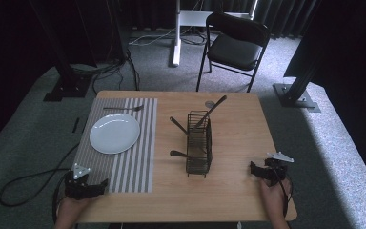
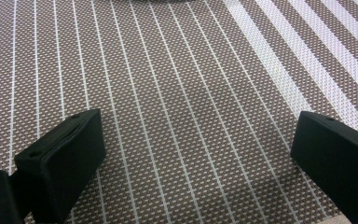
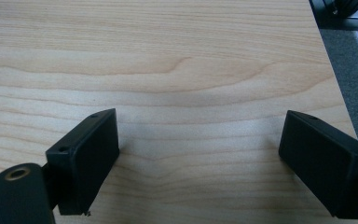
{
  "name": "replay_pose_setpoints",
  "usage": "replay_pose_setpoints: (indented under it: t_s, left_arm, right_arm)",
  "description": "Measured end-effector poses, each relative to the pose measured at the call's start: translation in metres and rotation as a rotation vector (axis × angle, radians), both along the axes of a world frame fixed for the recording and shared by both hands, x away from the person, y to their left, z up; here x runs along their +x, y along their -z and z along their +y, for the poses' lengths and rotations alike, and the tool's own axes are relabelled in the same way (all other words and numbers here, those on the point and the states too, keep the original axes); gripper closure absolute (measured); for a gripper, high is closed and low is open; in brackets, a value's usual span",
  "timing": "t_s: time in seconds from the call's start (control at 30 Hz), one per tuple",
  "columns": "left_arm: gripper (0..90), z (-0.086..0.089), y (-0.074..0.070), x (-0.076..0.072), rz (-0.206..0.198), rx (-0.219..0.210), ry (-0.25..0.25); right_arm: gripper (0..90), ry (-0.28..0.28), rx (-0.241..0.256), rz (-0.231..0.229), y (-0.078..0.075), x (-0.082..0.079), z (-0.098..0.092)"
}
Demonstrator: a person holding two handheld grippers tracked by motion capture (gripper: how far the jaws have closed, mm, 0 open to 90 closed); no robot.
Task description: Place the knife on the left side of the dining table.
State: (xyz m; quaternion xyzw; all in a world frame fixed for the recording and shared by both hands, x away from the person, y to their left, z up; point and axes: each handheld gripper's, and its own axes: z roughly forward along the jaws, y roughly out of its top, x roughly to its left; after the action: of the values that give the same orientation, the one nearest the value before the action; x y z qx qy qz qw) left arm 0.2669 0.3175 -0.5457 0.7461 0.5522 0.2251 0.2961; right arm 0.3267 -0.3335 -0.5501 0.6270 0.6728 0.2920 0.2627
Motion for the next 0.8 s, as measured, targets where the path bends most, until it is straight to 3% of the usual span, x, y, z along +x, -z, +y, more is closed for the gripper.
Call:
replay_pose_setpoints:
  t_s: [0.43,0.8]
  left_arm:
    - [3.4,0.0015,-0.0003,0.0001,0.000,0.000,0.016]
    - [4.6,0.0019,-0.0022,-0.0014,0.010,-0.004,0.062]
  right_arm:
    - [11.2,0.000,0.000,0.000,0.0000,-0.0006,-0.0003]
    - [11.1,-0.001,0.000,0.000,0.0001,-0.0001,-0.0004]
